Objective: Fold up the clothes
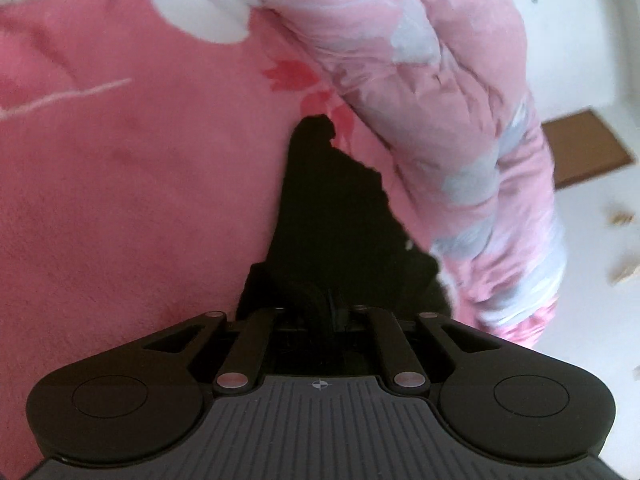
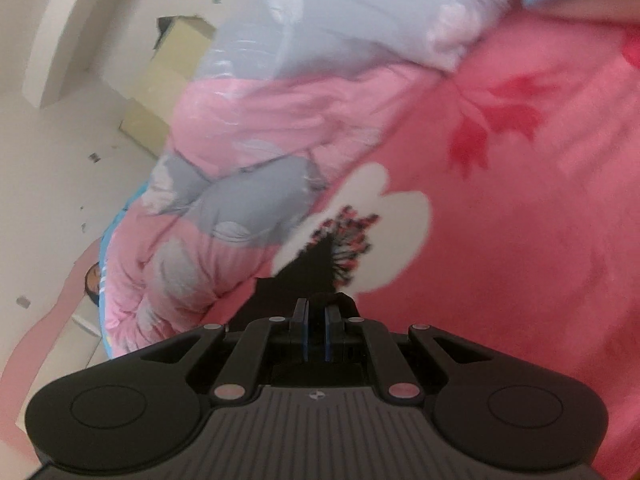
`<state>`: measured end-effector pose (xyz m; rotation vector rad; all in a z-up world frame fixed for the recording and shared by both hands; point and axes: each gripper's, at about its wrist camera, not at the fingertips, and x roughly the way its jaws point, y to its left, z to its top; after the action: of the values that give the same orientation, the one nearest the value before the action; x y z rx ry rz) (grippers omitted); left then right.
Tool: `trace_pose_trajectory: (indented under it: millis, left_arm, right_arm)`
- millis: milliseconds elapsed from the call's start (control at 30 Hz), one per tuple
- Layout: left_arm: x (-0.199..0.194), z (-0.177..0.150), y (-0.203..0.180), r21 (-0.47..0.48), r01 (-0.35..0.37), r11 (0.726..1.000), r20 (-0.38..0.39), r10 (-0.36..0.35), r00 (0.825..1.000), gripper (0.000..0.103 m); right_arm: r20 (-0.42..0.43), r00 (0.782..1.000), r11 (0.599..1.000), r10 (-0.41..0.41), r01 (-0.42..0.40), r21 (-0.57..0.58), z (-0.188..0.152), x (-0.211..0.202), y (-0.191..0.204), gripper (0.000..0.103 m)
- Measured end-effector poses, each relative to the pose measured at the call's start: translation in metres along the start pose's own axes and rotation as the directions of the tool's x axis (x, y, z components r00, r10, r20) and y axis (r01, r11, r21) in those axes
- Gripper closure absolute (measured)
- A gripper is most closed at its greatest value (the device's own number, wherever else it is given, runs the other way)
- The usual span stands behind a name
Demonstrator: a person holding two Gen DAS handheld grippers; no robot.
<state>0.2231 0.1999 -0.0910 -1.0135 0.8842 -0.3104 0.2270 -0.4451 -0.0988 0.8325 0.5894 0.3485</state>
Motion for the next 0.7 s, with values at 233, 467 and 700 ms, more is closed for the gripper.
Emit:
trace_pose_trajectory:
  millis: [233, 467, 700]
  left_arm:
    - [-0.011, 0.014, 0.034, -0.270, 0.133, 0.954, 0.034, -0.129, 0.991, 0.077]
    - [-0.030, 0.011, 0.029, -0.245, 0.125, 0.962, 0.134, -0.094, 0.987, 0.069]
    - [-0.087, -0.006, 0.003, -0.155, 0.079, 0.985, 0.195, -0.048, 0.980, 0.068]
  right_arm:
    - [0.006, 1.000, 0.999, -0.004, 0.003, 0.048, -0.001, -0.001, -0.010, 0.096]
    - [0.013, 1.000, 0.990, 0.000, -0.002, 0.141, 0.000, -0.003, -0.025, 0.095]
    - [0.094, 0.996, 0.963, -0.007, -0.019, 0.269, -0.001, -0.031, -0.040, 0.085]
